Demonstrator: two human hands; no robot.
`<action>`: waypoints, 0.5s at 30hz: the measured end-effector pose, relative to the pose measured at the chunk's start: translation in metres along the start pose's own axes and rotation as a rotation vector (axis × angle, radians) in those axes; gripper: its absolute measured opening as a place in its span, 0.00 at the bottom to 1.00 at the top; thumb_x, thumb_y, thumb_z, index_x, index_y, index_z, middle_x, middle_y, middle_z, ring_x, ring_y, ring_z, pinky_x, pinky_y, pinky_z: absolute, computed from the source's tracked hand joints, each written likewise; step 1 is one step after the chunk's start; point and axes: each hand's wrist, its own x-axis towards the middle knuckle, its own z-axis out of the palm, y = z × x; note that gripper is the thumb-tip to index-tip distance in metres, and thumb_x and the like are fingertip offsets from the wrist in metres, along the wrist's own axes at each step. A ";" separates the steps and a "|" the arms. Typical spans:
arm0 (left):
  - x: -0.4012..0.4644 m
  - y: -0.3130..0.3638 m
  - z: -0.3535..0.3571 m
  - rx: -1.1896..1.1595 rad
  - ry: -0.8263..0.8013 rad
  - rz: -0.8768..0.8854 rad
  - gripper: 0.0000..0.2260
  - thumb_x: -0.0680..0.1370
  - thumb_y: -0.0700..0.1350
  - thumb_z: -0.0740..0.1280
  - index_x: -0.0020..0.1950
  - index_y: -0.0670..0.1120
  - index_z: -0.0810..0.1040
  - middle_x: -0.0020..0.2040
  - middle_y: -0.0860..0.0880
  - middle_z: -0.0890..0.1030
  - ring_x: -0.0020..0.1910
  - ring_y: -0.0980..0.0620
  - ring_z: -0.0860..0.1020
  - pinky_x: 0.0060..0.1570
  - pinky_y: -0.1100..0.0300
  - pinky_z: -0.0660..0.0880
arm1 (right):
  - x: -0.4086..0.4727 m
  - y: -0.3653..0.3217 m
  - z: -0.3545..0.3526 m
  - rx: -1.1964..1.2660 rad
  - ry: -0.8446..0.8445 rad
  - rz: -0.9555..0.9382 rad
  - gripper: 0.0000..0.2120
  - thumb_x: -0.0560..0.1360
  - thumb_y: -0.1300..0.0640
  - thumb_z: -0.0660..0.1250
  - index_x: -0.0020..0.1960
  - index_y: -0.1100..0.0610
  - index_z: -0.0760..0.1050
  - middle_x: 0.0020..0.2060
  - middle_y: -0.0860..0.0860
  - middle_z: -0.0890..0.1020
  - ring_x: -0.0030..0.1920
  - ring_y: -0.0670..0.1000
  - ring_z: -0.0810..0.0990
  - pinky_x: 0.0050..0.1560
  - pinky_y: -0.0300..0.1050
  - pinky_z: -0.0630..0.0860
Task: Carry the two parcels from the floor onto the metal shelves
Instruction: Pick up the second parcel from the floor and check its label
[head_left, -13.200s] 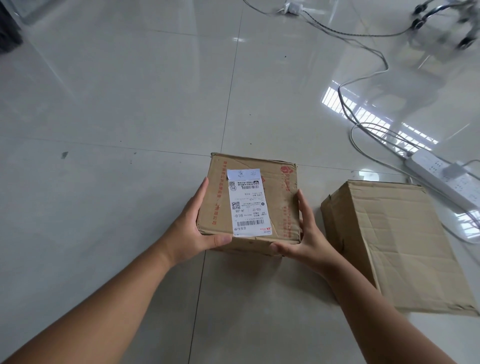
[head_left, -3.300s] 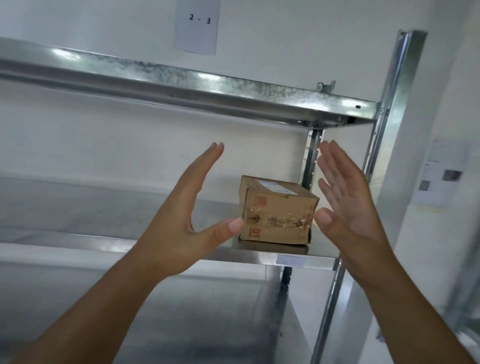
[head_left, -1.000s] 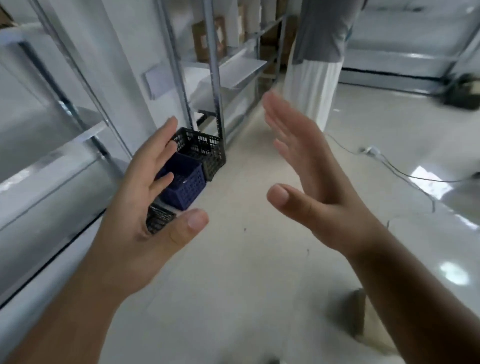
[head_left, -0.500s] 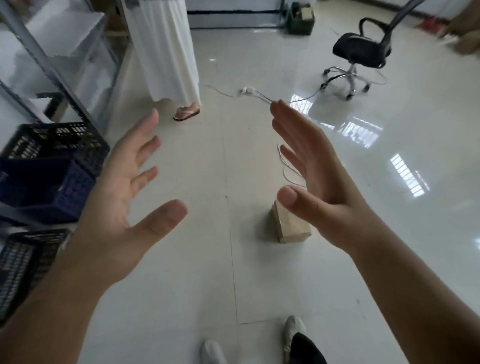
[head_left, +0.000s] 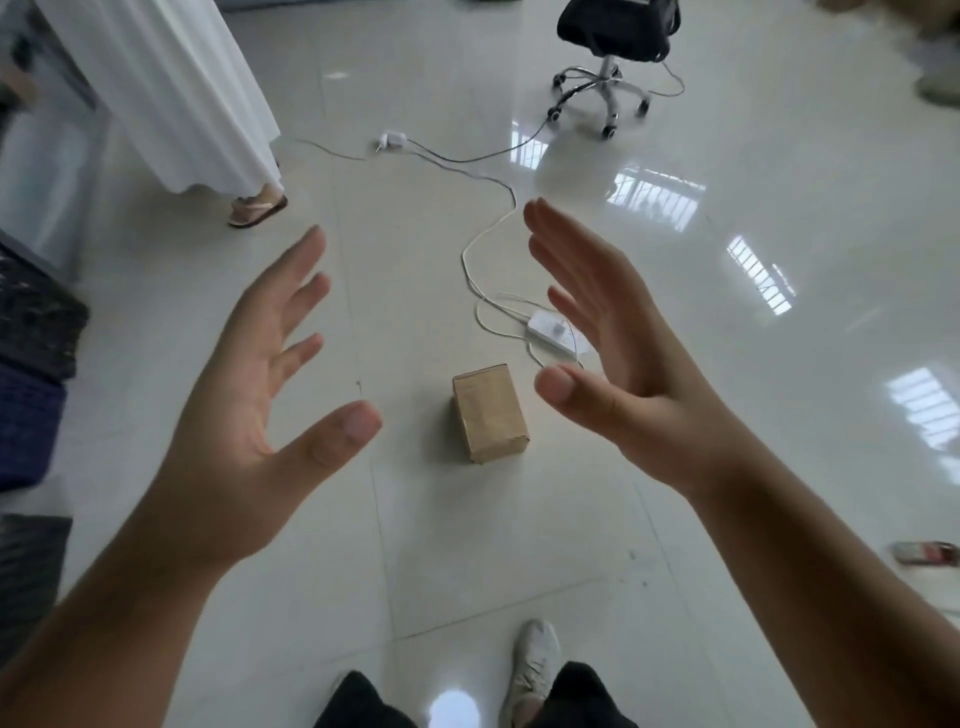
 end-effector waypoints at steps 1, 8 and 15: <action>0.007 -0.002 0.008 0.003 -0.003 -0.007 0.44 0.72 0.73 0.70 0.82 0.56 0.61 0.84 0.57 0.63 0.83 0.53 0.64 0.77 0.39 0.65 | 0.003 0.007 -0.009 -0.004 -0.004 0.013 0.40 0.76 0.42 0.69 0.81 0.48 0.54 0.82 0.44 0.60 0.83 0.46 0.58 0.81 0.61 0.59; 0.061 -0.050 0.032 0.012 -0.032 -0.063 0.45 0.72 0.75 0.66 0.83 0.56 0.58 0.84 0.60 0.62 0.83 0.56 0.64 0.77 0.42 0.67 | 0.045 0.063 -0.029 -0.014 -0.001 0.053 0.39 0.75 0.35 0.66 0.80 0.44 0.54 0.82 0.41 0.60 0.82 0.45 0.58 0.80 0.63 0.59; 0.117 -0.154 0.052 -0.060 -0.072 -0.155 0.47 0.72 0.74 0.67 0.84 0.53 0.57 0.84 0.60 0.62 0.83 0.57 0.64 0.78 0.44 0.66 | 0.091 0.151 -0.027 -0.021 0.009 0.153 0.38 0.76 0.39 0.69 0.80 0.43 0.55 0.82 0.40 0.61 0.82 0.45 0.59 0.81 0.61 0.59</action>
